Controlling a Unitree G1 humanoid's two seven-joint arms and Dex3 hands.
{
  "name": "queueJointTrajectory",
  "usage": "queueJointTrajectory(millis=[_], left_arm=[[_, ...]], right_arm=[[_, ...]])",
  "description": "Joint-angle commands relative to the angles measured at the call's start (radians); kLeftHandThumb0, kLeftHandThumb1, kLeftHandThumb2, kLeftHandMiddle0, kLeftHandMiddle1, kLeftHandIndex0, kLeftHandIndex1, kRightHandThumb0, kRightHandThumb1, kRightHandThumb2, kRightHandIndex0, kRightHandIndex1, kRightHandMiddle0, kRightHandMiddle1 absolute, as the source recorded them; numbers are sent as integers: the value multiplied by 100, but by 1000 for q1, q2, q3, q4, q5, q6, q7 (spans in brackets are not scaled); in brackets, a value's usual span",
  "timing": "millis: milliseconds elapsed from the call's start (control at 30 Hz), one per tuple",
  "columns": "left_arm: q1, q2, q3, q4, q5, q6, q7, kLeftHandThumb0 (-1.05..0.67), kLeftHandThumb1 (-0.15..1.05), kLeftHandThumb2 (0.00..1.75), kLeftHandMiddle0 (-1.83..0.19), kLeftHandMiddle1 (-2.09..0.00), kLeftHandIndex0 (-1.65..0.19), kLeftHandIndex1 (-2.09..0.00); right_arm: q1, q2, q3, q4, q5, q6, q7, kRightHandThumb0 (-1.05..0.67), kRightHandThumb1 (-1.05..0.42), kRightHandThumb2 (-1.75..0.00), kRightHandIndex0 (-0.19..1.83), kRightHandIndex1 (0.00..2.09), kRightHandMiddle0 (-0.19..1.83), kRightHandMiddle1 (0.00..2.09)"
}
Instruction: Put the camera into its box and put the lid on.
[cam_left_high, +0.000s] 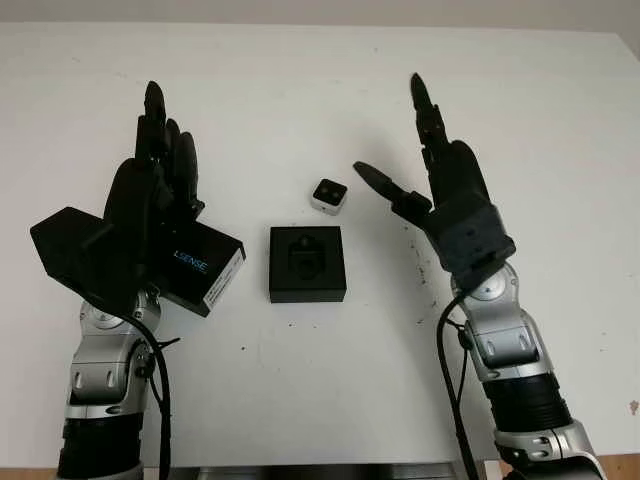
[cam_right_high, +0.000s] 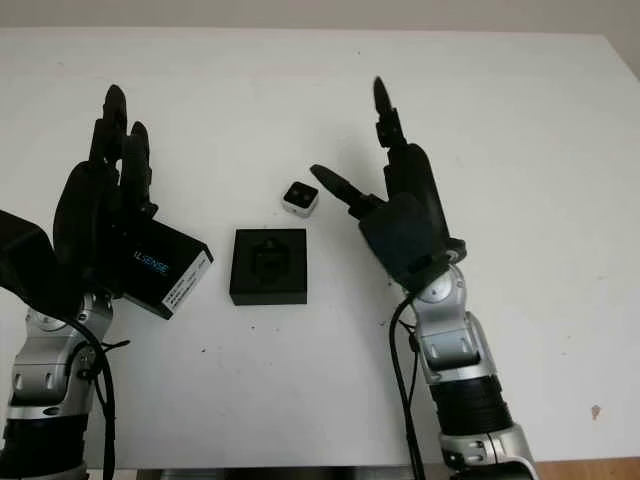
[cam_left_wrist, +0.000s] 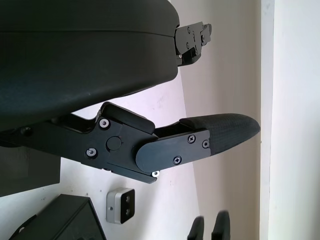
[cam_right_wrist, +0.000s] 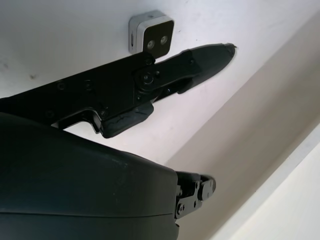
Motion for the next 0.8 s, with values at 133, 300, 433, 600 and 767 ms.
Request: queueJointTrajectory(millis=[133, 300, 433, 600, 767], left_arm=[[8, -1, -3, -5, 10, -10, 3, -83, 105, 64, 19, 0, 19, 0], [9, 0, 0, 2, 4, -16, -2, -83, 105, 63, 19, 0, 19, 0], [12, -2, 1, 8, -2, -25, -8, -82, 105, 62, 19, 0, 19, 0], [8, -7, -1, 18, -3, -23, -8, -83, 105, 62, 19, 0, 19, 0], [4, -15, -4, 22, -5, -13, -4, -82, 105, 61, 19, 0, 19, 0]], right_arm=[[-83, -40, 80, 118, -145, -26, -36, -84, -90, -5, 21, 21, 26, 29], [-128, -57, 133, 179, -243, -11, -50, -88, -89, -5, 27, 21, 21, 61], [-152, -62, 165, 211, -306, 0, -73, -91, -90, -5, 29, 21, 20, 77], [-181, -74, 188, 238, -348, 15, -66, -92, -91, -6, 31, 22, 23, 82], [-213, -105, 214, 207, -410, 55, -19, -92, -93, -6, 32, 20, 26, 81]])
